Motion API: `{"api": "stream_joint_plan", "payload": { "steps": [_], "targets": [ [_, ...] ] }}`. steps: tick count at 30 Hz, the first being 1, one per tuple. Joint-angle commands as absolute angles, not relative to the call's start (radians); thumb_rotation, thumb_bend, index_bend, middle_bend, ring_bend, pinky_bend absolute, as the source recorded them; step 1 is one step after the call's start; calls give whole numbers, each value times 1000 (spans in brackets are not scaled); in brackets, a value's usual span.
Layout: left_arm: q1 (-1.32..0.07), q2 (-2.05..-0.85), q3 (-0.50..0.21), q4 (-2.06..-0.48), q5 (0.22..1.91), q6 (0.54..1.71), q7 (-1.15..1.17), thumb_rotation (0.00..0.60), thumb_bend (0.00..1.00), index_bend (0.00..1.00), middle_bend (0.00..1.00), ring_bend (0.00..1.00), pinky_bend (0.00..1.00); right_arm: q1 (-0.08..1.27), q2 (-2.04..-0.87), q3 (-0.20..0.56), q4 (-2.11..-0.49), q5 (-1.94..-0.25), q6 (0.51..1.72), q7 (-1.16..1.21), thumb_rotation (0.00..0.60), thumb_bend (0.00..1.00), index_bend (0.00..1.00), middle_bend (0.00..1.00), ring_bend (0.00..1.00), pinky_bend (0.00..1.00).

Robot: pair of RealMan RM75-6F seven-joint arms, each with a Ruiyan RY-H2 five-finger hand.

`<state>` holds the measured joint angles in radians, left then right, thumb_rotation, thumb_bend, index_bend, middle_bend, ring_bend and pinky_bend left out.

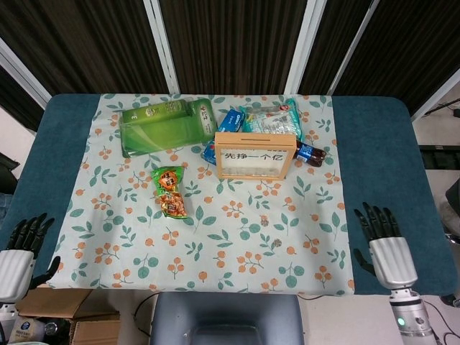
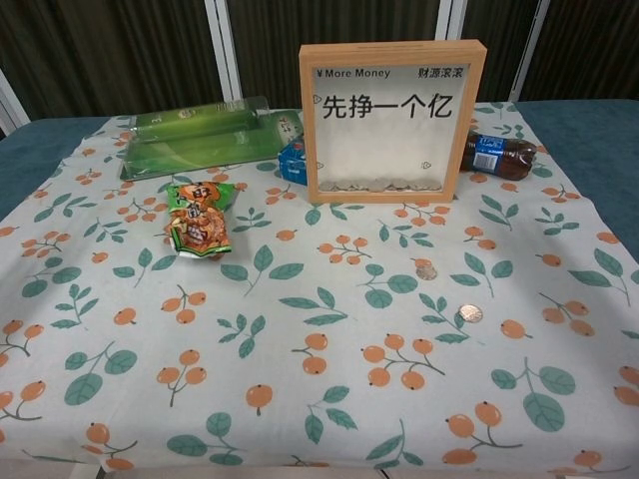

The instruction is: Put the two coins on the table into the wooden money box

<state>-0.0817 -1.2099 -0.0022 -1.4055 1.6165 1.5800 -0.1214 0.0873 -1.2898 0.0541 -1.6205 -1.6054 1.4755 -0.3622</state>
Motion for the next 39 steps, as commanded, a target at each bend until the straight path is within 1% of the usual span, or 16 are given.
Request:
{"api": "stream_joint_plan", "payload": {
  "steps": [1, 3, 5, 9, 14, 17, 24, 29, 31, 39],
  "targets": [
    [-80, -1210, -2, -1405, 1618, 1583, -123, 600, 378, 0, 0, 0, 46, 138, -1353, 50, -1583, -1607, 1398, -451, 600, 429, 0, 0, 0, 0],
    [-79, -1210, -2, -1404, 1617, 1584, -124, 600, 378, 0, 0, 0, 46, 154, -1377, 49, -1562, -1609, 1375, -483, 600, 380, 0, 0, 0, 0],
    [-78, -1209, -1, -1404, 1618, 1585, -124, 600, 379, 0, 0, 0, 46, 174, -1407, 49, -1531, -1615, 1354, -514, 600, 359, 0, 0, 0, 0],
    [-78, -1207, -1, -1405, 1618, 1584, -122, 600, 378, 0, 0, 0, 46, 217, -1472, 52, -1449, -1649, 1334, -526, 600, 358, 0, 0, 0, 0],
    [-79, -1209, -4, -1402, 1610, 1578, -118, 600, 378, 0, 0, 0, 46, 262, -1553, 45, -1351, -1669, 1301, -474, 600, 356, 5, 0, 0, 0],
    [-79, -1210, -3, -1398, 1607, 1574, -124, 600, 378, 0, 0, 0, 46, 285, -1595, 41, -1299, -1678, 1287, -444, 600, 357, 66, 0, 0, 0],
    [-80, -1210, -5, -1384, 1593, 1561, -130, 600, 379, 0, 0, 0, 46, 320, -1685, 36, -1210, -1671, 1264, -369, 600, 357, 282, 0, 0, 0],
    [-81, -1213, -6, -1375, 1588, 1554, -138, 600, 380, 0, 0, 0, 46, 337, -1732, 23, -1147, -1683, 1270, -327, 600, 357, 435, 0, 0, 0],
    [-82, -1213, -6, -1372, 1585, 1551, -142, 600, 380, 0, 0, 0, 46, 340, -1744, 20, -1127, -1684, 1273, -317, 600, 357, 459, 0, 0, 0],
    [-84, -1217, -8, -1359, 1582, 1546, -158, 600, 379, 0, 0, 0, 46, 358, -1786, 18, -1063, -1678, 1277, -282, 600, 359, 482, 0, 0, 0]
  ]
}}
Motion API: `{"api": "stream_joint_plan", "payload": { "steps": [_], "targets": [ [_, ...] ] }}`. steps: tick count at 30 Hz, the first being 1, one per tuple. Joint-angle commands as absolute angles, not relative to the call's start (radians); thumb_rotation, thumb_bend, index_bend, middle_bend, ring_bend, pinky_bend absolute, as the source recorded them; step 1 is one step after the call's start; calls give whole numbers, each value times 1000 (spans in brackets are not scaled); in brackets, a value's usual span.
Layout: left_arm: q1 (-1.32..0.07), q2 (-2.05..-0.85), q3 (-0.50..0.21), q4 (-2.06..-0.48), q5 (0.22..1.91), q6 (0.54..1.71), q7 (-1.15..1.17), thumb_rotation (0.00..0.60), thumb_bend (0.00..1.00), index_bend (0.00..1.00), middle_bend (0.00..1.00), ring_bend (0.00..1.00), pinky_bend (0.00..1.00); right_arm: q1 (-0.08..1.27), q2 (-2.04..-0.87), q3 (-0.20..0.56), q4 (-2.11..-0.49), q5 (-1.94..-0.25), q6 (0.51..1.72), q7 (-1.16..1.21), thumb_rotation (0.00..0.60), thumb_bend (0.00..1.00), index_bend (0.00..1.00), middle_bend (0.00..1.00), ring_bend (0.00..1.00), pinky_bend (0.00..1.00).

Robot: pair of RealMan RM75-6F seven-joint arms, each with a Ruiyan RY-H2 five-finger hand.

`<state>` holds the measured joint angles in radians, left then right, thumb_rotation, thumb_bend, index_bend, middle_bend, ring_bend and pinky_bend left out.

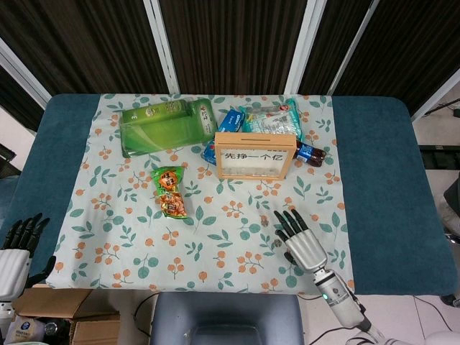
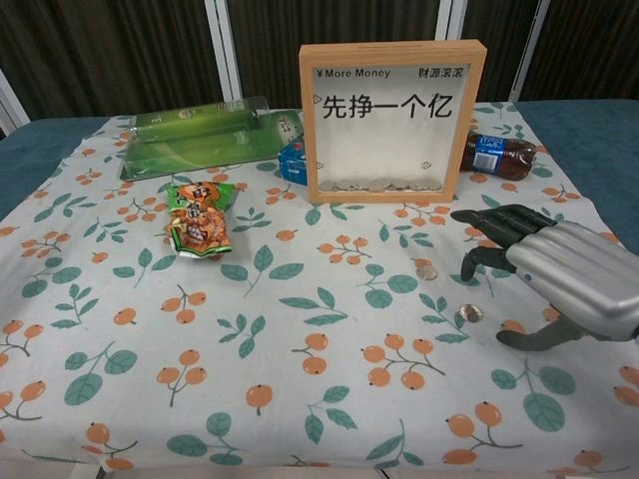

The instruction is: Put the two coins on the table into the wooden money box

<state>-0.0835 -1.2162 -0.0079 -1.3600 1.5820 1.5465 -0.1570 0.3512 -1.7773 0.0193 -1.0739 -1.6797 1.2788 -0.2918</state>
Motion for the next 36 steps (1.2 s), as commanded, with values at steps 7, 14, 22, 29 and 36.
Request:
{"api": "stream_joint_plan", "payload": {
  "steps": [7, 14, 22, 29, 36],
  "targets": [
    [-84, -1217, -10, -1354, 1583, 1550, -169, 600, 378, 0, 0, 0, 47, 371, -1809, 13, -1032, -1668, 1269, -269, 600, 361, 493, 0, 0, 0],
    [-84, -1216, -10, -1352, 1583, 1550, -169, 600, 378, 0, 0, 0, 46, 373, -1825, -3, -1007, -1666, 1270, -247, 600, 364, 533, 0, 0, 0],
    [-83, -1217, -9, -1352, 1582, 1549, -168, 600, 379, 0, 0, 0, 46, 375, -1832, -7, -997, -1657, 1271, -245, 600, 364, 550, 0, 0, 0],
    [-83, -1218, -9, -1348, 1581, 1549, -175, 600, 379, 0, 0, 0, 46, 378, -1831, -10, -1002, -1645, 1261, -254, 600, 364, 553, 0, 0, 0],
    [-83, -1216, -9, -1346, 1581, 1548, -179, 600, 378, 0, 0, 0, 46, 379, -1834, -14, -1000, -1636, 1252, -263, 600, 364, 562, 0, 0, 0]
  ]
}}
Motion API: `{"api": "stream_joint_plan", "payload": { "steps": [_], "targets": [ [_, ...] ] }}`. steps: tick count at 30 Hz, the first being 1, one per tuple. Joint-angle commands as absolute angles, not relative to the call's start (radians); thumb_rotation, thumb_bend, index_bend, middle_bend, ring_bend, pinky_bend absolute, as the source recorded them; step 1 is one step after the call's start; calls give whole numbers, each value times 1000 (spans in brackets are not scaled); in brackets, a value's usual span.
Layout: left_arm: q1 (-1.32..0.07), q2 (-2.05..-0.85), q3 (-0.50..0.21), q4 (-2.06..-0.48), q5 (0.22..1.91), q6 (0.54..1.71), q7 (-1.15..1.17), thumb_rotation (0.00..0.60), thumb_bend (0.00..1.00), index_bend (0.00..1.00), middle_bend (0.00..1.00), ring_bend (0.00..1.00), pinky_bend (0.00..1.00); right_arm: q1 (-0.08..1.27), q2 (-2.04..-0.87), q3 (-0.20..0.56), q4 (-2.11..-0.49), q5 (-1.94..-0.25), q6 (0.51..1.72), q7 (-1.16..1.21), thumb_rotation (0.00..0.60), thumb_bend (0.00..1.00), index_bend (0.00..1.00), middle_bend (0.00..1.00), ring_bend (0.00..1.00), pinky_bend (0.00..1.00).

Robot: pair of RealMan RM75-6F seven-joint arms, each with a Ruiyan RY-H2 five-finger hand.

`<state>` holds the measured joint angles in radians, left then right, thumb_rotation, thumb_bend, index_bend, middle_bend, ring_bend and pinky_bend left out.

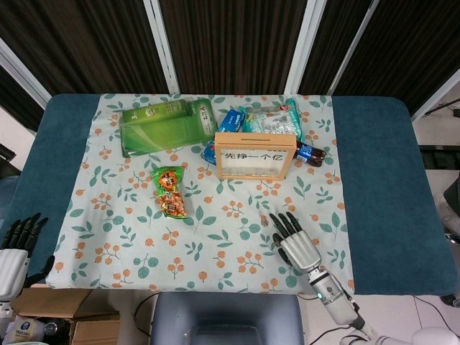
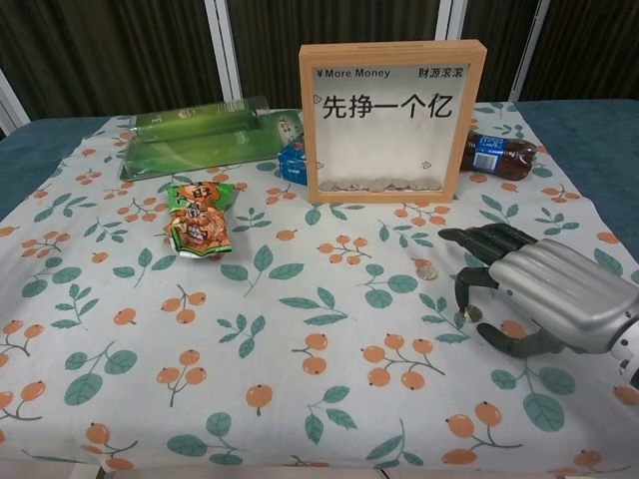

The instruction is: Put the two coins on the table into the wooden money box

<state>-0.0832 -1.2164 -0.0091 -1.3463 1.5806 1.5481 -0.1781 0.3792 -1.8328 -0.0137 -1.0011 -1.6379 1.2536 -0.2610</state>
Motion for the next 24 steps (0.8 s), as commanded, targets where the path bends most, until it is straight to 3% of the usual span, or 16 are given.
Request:
{"api": "stream_joint_plan", "payload": {
  "steps": [1, 24],
  "targets": [
    [-83, -1216, -9, -1346, 1581, 1548, -179, 600, 378, 0, 0, 0, 46, 379, -1834, -14, -1001, -1634, 1252, -263, 600, 364, 563, 0, 0, 0],
    [-86, -1216, -9, -1345, 1580, 1543, -182, 600, 378, 0, 0, 0, 46, 395, -1837, -8, -1010, -1614, 1237, -267, 600, 364, 612, 0, 0, 0]
  ]
}}
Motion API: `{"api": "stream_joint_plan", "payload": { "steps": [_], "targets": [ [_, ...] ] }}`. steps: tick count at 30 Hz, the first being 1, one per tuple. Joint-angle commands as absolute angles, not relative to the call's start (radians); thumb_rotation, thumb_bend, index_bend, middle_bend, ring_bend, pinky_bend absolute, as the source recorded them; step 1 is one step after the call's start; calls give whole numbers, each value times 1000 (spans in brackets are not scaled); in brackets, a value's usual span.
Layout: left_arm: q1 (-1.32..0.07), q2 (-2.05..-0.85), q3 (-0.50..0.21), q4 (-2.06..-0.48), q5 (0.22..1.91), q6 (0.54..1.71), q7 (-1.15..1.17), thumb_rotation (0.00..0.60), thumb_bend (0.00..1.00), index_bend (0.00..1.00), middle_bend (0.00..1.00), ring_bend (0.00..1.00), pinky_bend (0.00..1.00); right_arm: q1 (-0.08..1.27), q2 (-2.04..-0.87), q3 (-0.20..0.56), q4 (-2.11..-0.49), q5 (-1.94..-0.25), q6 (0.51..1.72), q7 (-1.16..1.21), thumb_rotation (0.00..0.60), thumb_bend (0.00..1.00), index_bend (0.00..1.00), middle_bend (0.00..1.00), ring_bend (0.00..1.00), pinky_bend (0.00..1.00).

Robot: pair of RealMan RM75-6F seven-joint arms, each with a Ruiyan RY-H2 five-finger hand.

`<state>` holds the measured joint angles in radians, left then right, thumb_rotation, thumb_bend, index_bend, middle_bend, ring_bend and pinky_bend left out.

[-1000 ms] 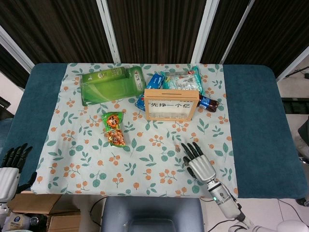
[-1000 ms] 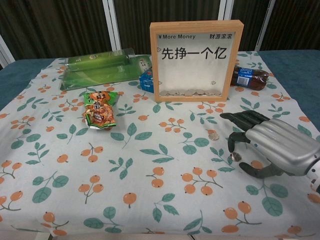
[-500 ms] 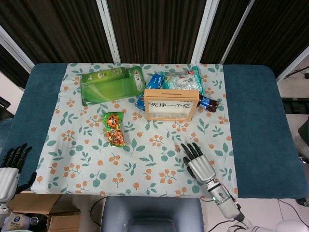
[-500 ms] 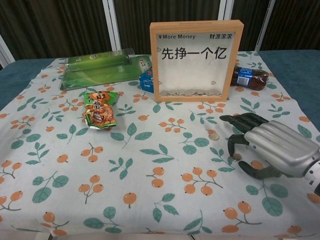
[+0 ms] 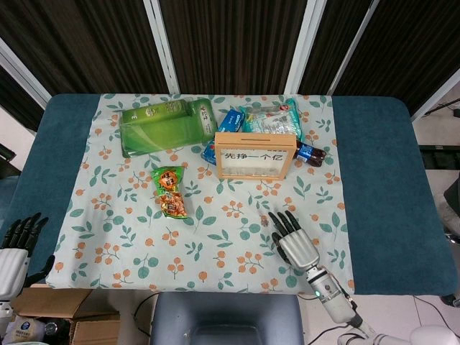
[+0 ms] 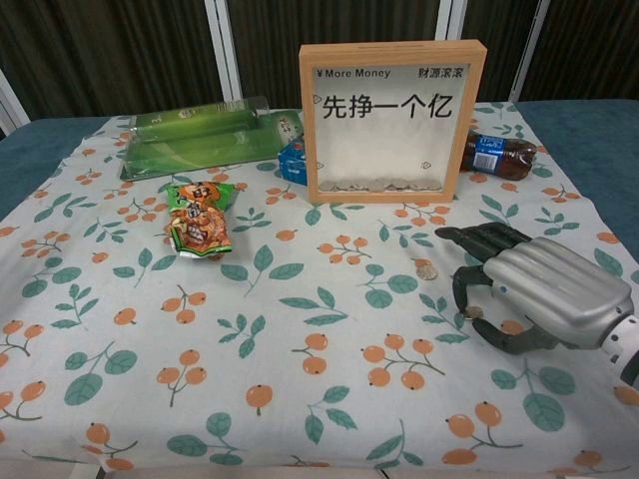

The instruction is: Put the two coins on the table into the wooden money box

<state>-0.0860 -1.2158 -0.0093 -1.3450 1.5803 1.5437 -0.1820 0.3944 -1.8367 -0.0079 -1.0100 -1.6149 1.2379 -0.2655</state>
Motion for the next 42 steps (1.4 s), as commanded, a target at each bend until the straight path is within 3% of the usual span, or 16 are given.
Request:
{"api": "stream_joint_plan", "payload": {
  "steps": [1, 17, 42],
  "targets": [
    [-85, -1216, -8, -1343, 1579, 1542, -183, 600, 378, 0, 0, 0, 46, 396, -1838, -7, -1010, -1613, 1237, -270, 600, 364, 618, 0, 0, 0],
    [-83, -1225, -9, -1324, 1583, 1550, -204, 600, 379, 0, 0, 0, 47, 399, -1850, -12, -1000, -1622, 1256, -259, 600, 388, 659, 0, 0, 0],
    [-89, -1226, -8, -1320, 1580, 1539, -212, 600, 378, 0, 0, 0, 47, 404, -1873, -14, -945, -1643, 1300, -232, 600, 608, 649, 104, 0, 0]
  ]
}}
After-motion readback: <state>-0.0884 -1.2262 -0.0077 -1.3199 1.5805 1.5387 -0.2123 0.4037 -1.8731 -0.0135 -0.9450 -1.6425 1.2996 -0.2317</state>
